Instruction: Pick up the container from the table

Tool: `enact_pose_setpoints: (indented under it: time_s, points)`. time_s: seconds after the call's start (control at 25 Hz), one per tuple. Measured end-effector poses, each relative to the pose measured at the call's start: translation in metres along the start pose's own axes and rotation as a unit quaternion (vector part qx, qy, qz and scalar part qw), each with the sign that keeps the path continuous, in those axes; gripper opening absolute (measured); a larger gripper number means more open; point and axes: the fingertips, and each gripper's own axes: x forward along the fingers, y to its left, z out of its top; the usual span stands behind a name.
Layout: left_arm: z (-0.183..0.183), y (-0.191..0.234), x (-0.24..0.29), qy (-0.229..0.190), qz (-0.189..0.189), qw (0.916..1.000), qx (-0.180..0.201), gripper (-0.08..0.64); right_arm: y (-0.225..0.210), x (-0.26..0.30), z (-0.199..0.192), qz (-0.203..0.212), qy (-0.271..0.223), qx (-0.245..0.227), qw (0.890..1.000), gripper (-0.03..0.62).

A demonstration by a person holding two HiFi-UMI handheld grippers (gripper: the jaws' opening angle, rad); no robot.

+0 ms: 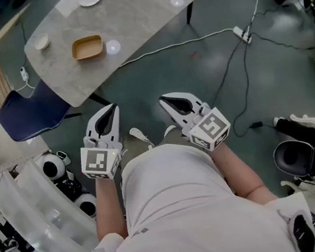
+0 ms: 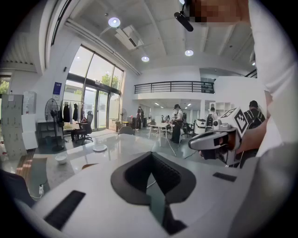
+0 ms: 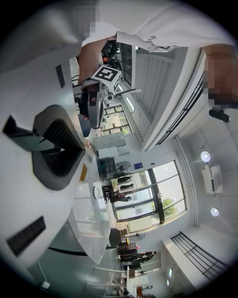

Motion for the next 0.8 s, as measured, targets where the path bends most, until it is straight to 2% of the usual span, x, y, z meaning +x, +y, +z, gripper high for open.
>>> enact_pose_setpoints:
  time_s: [0.24,0.52,0.64,0.8]
  points:
    - [-0.002,0.061,-0.035,-0.006,0.026,0.9996,-0.012,0.002,0.029,0.06,0.014,0.019,0.008,-0.007,1.0,0.008]
    - [-0.013,0.121,-0.075,-0.006,0.069,0.9958,-0.06,0.002,0.048,0.122,0.036,0.055,0.022,-0.017,0.998,0.008]
    - [-0.016,0.142,-0.09,-0.004,0.094,0.9935,-0.064,0.002,0.056,0.145,0.04,0.075,0.035,-0.03,0.996,0.008]
    - [-0.039,0.175,-0.124,0.005,0.127,0.9891,-0.075,0.002,0.083,0.187,0.03,0.104,0.059,-0.06,0.991,0.008]
